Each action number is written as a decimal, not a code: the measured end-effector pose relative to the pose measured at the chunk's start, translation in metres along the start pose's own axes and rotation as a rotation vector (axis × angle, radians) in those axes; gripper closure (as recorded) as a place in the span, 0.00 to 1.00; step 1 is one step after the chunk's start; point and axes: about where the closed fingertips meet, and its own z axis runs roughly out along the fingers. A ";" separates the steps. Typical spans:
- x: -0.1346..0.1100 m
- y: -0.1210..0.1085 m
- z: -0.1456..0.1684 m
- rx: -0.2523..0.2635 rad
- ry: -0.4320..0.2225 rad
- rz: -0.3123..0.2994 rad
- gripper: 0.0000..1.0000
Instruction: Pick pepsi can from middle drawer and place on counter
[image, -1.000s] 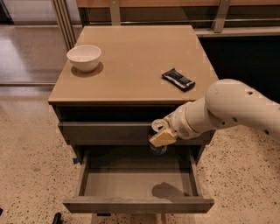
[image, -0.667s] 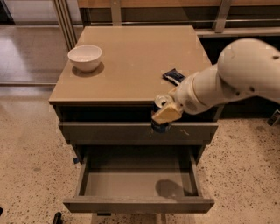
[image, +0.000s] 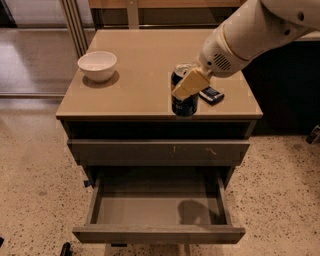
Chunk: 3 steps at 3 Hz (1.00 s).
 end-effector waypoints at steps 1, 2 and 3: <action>0.000 0.000 0.000 0.000 0.000 0.000 1.00; -0.004 -0.017 0.016 0.008 -0.019 0.014 1.00; -0.012 -0.035 0.033 0.013 -0.037 0.024 1.00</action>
Offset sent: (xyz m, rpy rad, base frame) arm 0.0548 0.0042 -0.0194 0.0500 -0.0167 -0.0355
